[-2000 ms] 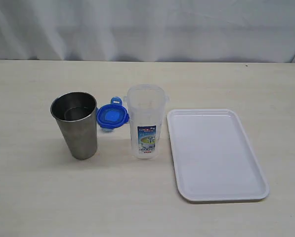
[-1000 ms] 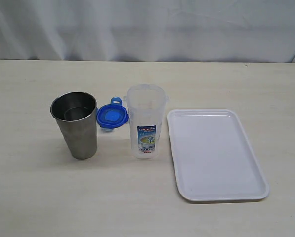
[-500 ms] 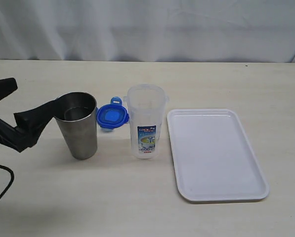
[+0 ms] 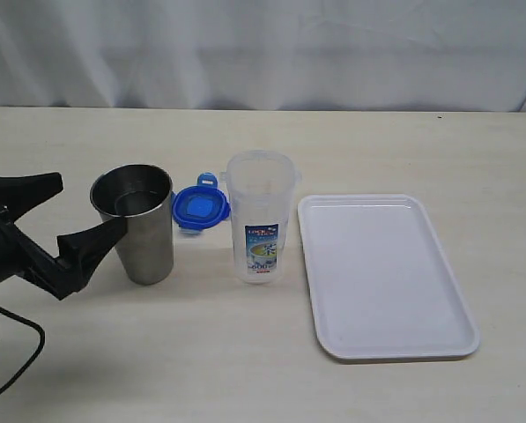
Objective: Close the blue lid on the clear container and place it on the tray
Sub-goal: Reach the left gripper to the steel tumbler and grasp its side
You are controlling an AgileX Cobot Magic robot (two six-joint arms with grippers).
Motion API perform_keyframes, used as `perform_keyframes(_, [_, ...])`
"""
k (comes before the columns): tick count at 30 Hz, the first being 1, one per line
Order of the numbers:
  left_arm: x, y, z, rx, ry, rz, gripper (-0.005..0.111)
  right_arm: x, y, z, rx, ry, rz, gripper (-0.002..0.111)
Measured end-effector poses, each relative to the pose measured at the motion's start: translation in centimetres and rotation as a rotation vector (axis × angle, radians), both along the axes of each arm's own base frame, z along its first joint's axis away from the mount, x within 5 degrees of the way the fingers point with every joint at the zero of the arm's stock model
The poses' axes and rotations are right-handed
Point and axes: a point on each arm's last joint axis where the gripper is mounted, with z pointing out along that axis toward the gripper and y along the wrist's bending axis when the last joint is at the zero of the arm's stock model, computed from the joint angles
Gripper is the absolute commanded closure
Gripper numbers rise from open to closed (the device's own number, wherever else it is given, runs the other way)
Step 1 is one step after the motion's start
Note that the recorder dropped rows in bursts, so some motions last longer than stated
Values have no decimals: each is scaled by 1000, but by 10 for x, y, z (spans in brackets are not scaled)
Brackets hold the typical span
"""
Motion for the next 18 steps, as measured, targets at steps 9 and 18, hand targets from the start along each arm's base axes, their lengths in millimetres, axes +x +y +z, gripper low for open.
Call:
perform_keyframes(9, [12,0,-22,16,56,-11,2,0,0,0,0,0,0,104])
perform_keyframes(18, [28,-6,-46,29,110,-101,2,0,0,0,0,0,0,104])
